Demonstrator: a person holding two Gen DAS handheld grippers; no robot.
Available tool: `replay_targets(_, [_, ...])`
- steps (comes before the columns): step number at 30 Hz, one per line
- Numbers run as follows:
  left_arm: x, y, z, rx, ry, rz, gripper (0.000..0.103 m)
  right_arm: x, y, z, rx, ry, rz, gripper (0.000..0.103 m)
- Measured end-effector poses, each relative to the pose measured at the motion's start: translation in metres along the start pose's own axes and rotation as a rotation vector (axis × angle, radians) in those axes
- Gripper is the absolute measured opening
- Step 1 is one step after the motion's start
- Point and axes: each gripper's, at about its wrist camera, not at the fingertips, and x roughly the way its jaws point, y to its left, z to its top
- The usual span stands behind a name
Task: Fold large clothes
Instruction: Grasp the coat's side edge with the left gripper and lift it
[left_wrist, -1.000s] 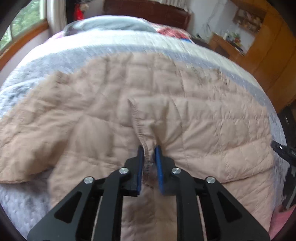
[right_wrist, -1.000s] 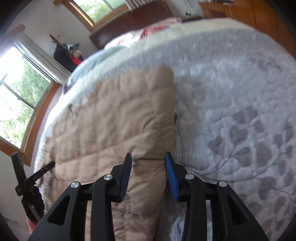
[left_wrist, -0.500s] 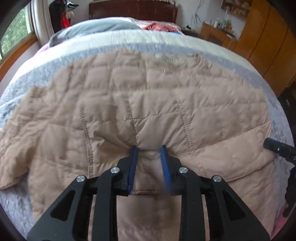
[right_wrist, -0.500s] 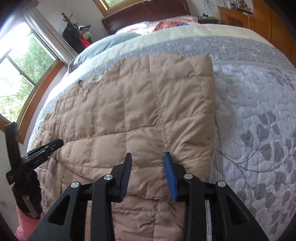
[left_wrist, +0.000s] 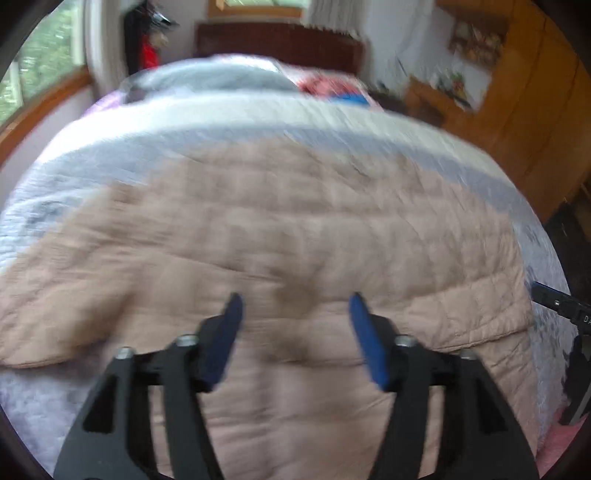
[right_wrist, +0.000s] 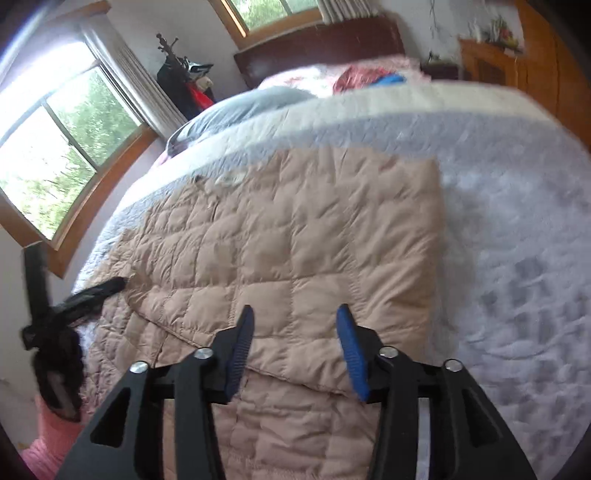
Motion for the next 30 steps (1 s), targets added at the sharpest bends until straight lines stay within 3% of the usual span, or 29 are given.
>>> replay_targets(5, [-0.048, 0.104, -0.019, -0.154, 0.002, 0.147, 0.068, -0.004, -0.005, -0.001, 0.018, 0.013, -0.024, 0.050])
replay_targets(8, [-0.069, 0.185, -0.045, -0.297, 0.017, 0.289, 0.069, 0.010, -0.007, -0.002, 0.027, 0.051, -0.023, 0.050])
replay_targets(13, [-0.093, 0.310, -0.089, -0.625, 0.042, 0.389, 0.068, 0.026, -0.004, -0.007, 0.011, 0.082, -0.033, 0.050])
replay_targets(19, [-0.101, 0.402, -0.113, -0.896, -0.004, 0.347, 0.064, 0.032, -0.006, -0.009, 0.008, 0.090, -0.040, 0.050])
replay_targets(23, [-0.094, 0.422, -0.107, -0.957, -0.040, 0.313, 0.058, 0.035, -0.007, -0.010, -0.002, 0.094, -0.046, 0.050])
replay_targets(30, [-0.088, 0.445, -0.118, -1.037, -0.086, 0.276, 0.017, 0.041, -0.010, -0.011, 0.005, 0.104, -0.037, 0.050])
